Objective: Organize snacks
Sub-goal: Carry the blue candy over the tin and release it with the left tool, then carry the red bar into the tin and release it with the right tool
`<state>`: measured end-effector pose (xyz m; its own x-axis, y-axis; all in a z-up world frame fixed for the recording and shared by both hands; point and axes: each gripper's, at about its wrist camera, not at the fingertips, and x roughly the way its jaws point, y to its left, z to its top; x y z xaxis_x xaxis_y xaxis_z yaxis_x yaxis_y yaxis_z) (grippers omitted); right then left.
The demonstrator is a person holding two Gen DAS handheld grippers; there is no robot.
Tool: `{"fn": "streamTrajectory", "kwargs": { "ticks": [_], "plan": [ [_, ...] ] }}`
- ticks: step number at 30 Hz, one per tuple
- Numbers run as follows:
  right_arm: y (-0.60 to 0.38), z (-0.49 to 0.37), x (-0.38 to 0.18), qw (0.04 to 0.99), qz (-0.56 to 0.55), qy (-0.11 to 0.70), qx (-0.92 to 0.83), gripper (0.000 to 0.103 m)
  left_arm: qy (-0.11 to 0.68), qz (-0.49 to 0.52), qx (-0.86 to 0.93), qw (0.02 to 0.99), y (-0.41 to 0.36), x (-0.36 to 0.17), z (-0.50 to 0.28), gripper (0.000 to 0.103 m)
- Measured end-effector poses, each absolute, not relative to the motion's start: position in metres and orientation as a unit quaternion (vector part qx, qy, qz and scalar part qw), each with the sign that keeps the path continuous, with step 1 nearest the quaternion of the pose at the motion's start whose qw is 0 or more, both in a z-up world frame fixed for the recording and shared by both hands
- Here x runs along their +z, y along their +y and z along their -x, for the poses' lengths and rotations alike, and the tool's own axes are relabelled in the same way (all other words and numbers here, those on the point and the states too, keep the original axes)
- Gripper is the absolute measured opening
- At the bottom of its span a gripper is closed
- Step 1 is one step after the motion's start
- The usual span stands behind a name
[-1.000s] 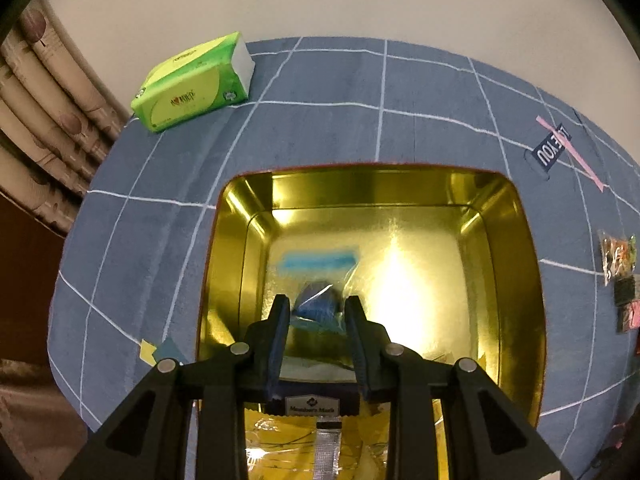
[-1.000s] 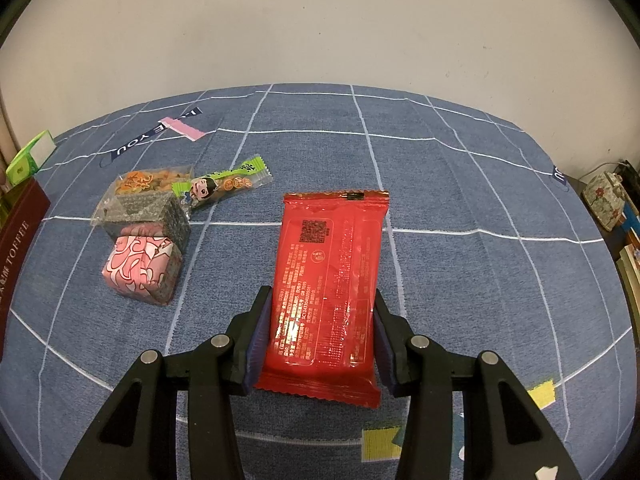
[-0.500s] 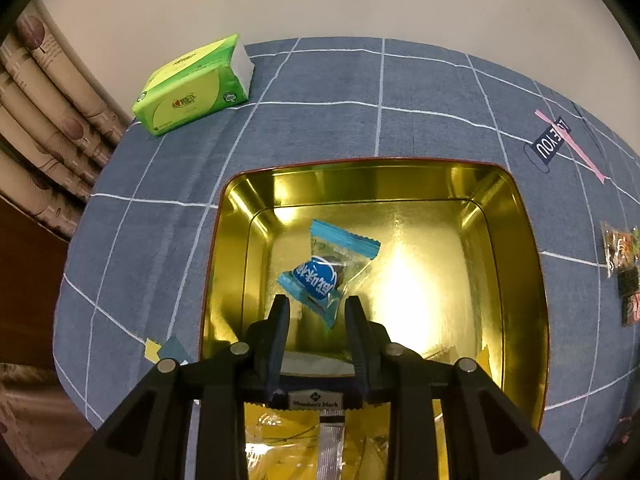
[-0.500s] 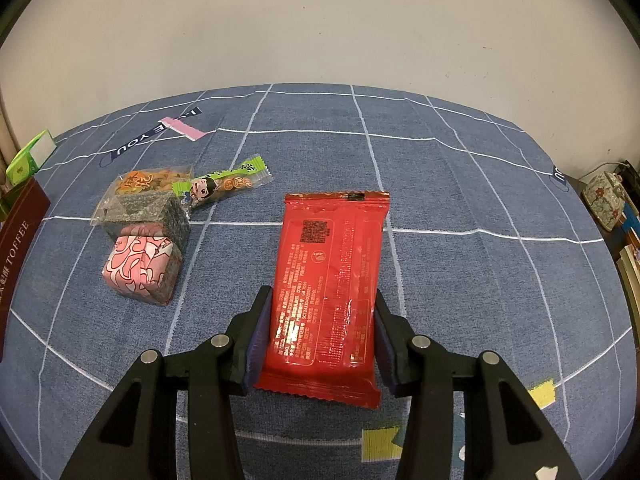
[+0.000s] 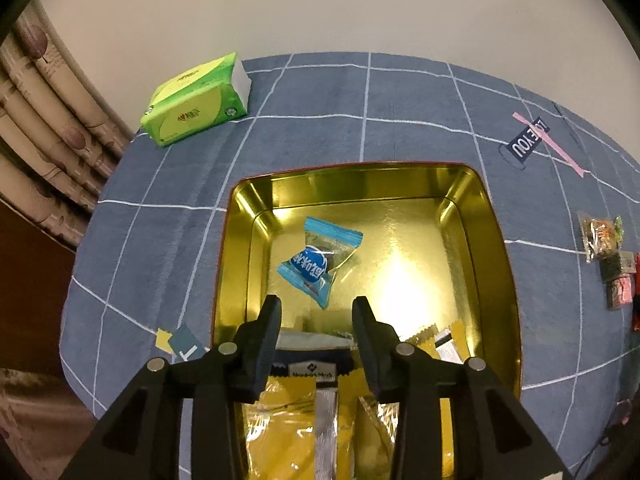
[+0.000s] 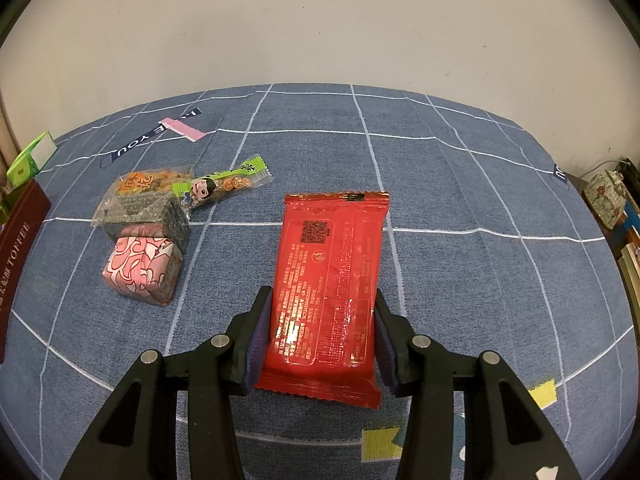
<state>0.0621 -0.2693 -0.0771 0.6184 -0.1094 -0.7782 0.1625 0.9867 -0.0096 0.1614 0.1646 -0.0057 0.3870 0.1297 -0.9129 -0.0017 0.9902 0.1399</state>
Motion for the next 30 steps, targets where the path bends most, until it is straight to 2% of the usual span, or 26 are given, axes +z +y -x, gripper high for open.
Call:
{"fn": "streamTrajectory", "kwargs": {
  "ticks": [12,14,25,30],
  "plan": [
    [-0.267,-0.067,-0.075,0.89,-0.04,0.445,-0.09,0.04,0.516,-0.041,0.082,0.852,0.183,0.021,-0.118,0.041],
    [-0.268,-0.068,-0.074,0.888,-0.045,0.449,-0.092,0.04,0.515,-0.035,0.088,0.852,0.189,0.021,-0.108,0.044],
    [-0.266,-0.066,-0.068,0.878,-0.051,0.464,-0.107,0.039,0.505,0.016,0.127,0.853,0.227,0.017,-0.065,0.044],
    [-0.262,-0.056,-0.052,0.881,-0.062,0.456,-0.114,0.039,0.503,0.017,0.144,0.852,0.239,0.014,-0.055,0.048]
  ]
}}
